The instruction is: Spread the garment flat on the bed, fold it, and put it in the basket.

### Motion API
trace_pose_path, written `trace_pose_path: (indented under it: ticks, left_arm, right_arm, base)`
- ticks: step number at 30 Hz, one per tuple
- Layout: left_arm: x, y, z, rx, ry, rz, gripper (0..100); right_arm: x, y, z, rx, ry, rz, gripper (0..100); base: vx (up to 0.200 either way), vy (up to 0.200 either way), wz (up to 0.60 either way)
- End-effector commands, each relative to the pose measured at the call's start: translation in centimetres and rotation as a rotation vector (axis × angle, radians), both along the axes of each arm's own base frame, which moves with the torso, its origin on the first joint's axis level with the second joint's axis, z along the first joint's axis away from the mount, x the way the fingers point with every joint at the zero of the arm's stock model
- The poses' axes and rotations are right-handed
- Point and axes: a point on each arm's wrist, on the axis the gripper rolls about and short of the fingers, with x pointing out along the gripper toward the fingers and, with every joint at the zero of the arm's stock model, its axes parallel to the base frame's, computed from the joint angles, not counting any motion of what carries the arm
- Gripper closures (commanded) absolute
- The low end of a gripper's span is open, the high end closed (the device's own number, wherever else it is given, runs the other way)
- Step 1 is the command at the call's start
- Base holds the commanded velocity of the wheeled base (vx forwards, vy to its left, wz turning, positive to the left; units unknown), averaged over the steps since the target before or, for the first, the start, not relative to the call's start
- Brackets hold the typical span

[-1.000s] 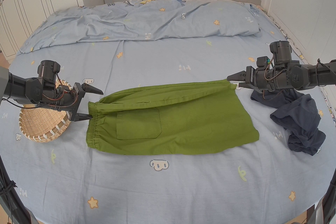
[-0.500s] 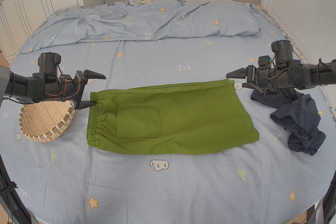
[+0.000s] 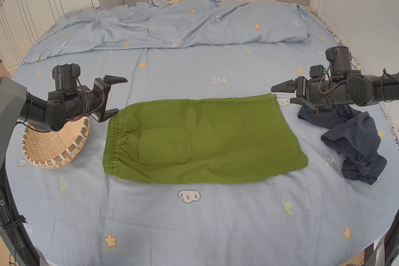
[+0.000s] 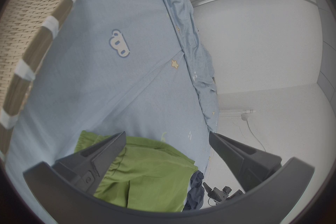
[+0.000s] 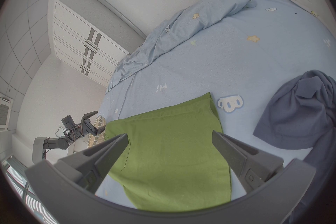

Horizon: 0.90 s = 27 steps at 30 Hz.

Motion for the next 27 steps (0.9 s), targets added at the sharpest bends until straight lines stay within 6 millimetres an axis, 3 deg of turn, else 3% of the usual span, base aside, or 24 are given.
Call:
trace_pose_path:
  ticks: [1,4,8,10,13,14,15,17,27]
  left_arm:
    - [-3.2,1.0,2.4,-0.001,-0.031,0.013,0]
    - [-4.8,2.4,3.5,-0.007,-0.064,0.021,0]
    - [-5.8,2.8,3.5,-0.007,-0.097,0.012,0]
    - [-6.7,2.6,1.5,0.033,-0.068,-0.014,0]
    - [-8.2,2.0,-2.1,0.089,-0.008,-0.118,0]
    - [-8.2,2.0,-2.1,0.089,-0.008,-0.118,0]
    - [-9.0,1.9,-4.2,0.104,0.016,-0.195,0]
    - [-8.8,2.3,-6.2,0.110,0.016,-0.233,0]
    - [-8.1,2.9,-7.9,0.115,-0.032,-0.218,0]
  right_arm:
    - [-1.6,-0.1,1.2,0.002,-0.014,0.003,0]
    - [-3.7,-0.2,1.8,0.002,-0.006,0.006,0]
    - [-7.4,-0.7,4.3,0.014,-0.049,0.007,0]
    - [-9.6,-0.8,5.5,0.034,-0.061,0.004,0]
    - [-10.9,-0.9,5.1,0.040,-0.040,0.004,0]
    - [-10.9,-0.9,5.1,0.040,-0.040,0.004,0]
    - [-11.6,-0.7,4.7,0.034,-0.029,0.012,0]
    - [-12.3,-0.8,4.8,0.033,-0.032,0.014,0]
    - [-13.1,-1.3,5.4,0.037,-0.052,0.002,0]
  base:
    - [0.000,0.000,0.00]
    - [0.000,0.000,0.00]
    - [0.000,0.000,0.00]
    - [0.000,0.000,0.00]
    - [0.000,0.000,0.00]
    - [0.000,0.000,0.00]
    - [0.000,0.000,0.00]
    - [0.000,0.000,0.00]
    - [0.000,0.000,0.00]
